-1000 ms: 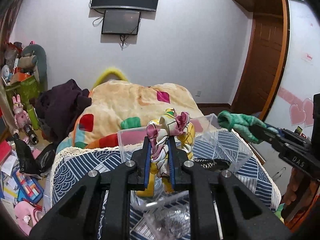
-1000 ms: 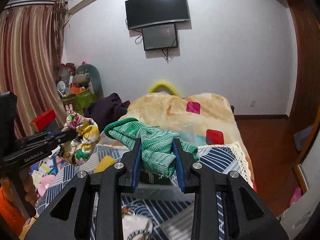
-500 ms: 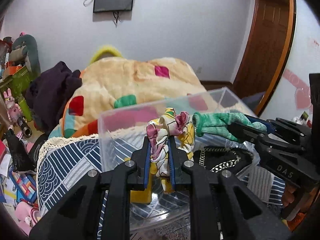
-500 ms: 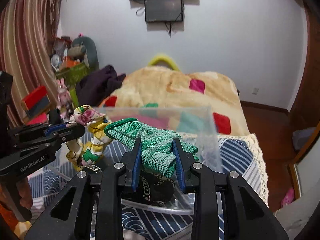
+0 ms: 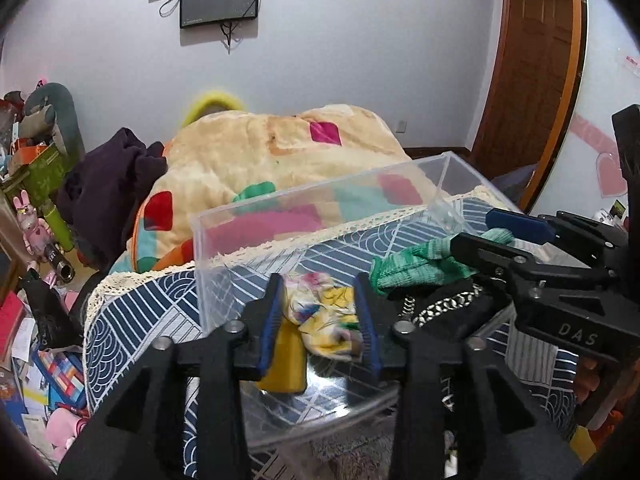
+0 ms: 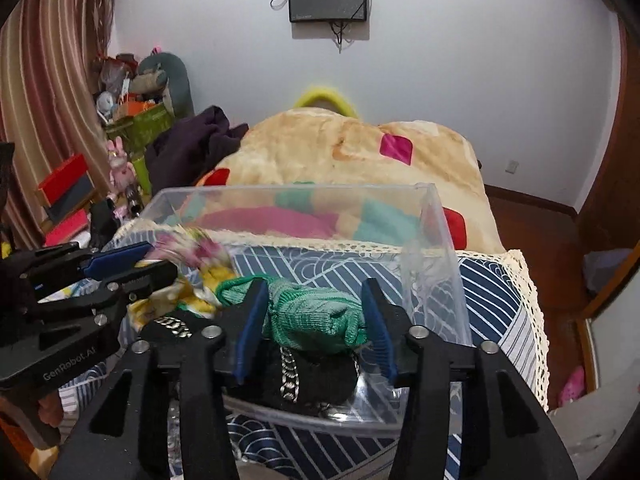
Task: Organize soft objects
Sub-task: 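Lower the floral toy into the box with left tool while right tool drops the glove, then grasp the yellow-faced plush ball with left tool while right tool grasps the beaded bracelet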
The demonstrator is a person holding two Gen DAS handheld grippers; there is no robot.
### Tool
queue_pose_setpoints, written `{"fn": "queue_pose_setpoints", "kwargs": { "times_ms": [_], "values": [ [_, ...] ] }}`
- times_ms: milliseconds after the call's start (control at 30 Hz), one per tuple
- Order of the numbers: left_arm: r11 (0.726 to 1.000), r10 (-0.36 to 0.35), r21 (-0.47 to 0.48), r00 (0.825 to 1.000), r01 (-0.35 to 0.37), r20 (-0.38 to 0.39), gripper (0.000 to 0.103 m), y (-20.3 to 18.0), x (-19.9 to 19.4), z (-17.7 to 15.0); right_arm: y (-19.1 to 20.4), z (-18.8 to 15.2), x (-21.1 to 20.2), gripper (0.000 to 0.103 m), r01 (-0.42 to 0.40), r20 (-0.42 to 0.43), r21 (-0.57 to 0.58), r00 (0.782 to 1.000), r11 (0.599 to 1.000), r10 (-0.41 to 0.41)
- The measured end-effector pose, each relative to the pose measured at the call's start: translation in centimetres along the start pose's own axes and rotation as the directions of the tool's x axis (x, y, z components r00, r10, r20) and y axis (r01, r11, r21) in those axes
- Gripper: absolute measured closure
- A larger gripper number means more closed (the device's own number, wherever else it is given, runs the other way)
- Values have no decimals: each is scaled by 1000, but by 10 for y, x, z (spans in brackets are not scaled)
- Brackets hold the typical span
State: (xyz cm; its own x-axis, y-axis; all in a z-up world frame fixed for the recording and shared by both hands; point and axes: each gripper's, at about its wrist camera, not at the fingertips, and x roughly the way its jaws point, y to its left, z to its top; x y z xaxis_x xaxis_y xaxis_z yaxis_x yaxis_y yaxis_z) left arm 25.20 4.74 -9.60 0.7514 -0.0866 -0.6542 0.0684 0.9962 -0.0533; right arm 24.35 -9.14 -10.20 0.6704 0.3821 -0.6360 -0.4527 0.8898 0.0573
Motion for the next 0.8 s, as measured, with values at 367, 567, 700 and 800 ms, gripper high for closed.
{"fn": "queue_pose_setpoints", "kwargs": {
  "times_ms": [367,567,700,800],
  "values": [
    [999,9,35,990,-14,139,8,-8,-78,-7,-2,-1,-66,27,-8,166,4,986,1000,8],
    [999,8,43,986,-15,164,1,-13,-113,-27,-7,-22,-98,22,-30,218,26,976,999,23],
    [999,18,33,992,-23,127,1,-13,-122,-51,-6,-42,-100,22,-22,193,24,981,999,17],
    [999,20,28,996,-22,89,1,-14,-122,-69,0,-59,-93,22,-2,153,1,988,1000,2]
  ]
}}
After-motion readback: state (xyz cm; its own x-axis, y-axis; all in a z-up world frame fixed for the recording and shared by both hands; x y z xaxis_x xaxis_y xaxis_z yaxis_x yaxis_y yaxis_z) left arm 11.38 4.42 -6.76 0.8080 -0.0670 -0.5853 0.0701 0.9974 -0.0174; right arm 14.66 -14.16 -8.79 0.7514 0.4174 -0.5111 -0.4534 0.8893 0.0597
